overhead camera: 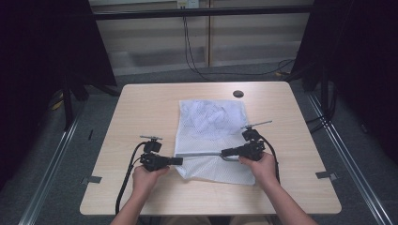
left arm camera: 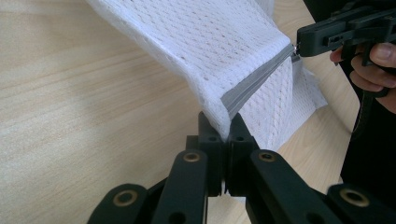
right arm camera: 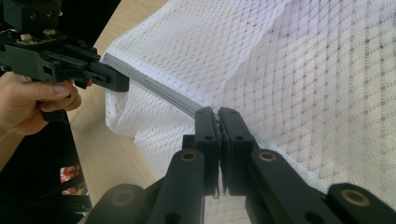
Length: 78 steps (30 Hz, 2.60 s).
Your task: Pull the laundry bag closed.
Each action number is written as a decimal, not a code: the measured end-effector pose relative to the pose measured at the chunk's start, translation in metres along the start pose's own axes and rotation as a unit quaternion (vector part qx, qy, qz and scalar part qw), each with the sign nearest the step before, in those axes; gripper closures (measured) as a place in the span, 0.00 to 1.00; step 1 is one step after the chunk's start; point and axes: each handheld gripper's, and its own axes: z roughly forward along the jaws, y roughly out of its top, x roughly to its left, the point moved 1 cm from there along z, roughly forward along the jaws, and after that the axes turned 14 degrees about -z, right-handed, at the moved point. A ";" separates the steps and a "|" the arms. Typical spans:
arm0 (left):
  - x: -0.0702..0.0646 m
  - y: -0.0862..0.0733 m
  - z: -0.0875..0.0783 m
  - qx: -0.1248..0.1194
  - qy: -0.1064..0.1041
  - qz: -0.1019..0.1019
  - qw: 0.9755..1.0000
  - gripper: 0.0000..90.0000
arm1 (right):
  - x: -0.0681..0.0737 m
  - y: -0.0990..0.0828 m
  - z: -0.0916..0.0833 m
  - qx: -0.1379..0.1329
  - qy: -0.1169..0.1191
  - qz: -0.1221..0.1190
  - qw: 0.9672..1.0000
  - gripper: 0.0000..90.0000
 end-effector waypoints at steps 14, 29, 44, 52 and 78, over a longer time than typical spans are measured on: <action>0.001 0.000 0.000 0.007 0.006 -0.001 1.000 0.98 | -0.001 -0.001 -0.001 0.007 0.008 0.004 1.000 0.97; 0.002 0.000 0.003 0.013 0.003 -0.005 1.000 0.98 | 0.002 -0.005 -0.006 0.016 -0.003 -0.006 1.000 0.97; 0.002 0.001 0.002 0.008 0.004 -0.005 1.000 0.98 | -0.003 -0.009 -0.014 0.011 -0.010 -0.010 1.000 0.97; 0.002 -0.001 0.002 0.009 0.003 -0.005 1.000 0.98 | -0.007 -0.012 -0.018 0.008 -0.009 0.001 1.000 0.97; 0.002 0.000 -0.001 0.006 0.003 -0.006 1.000 0.98 | -0.012 -0.013 -0.028 0.001 -0.011 0.003 1.000 0.97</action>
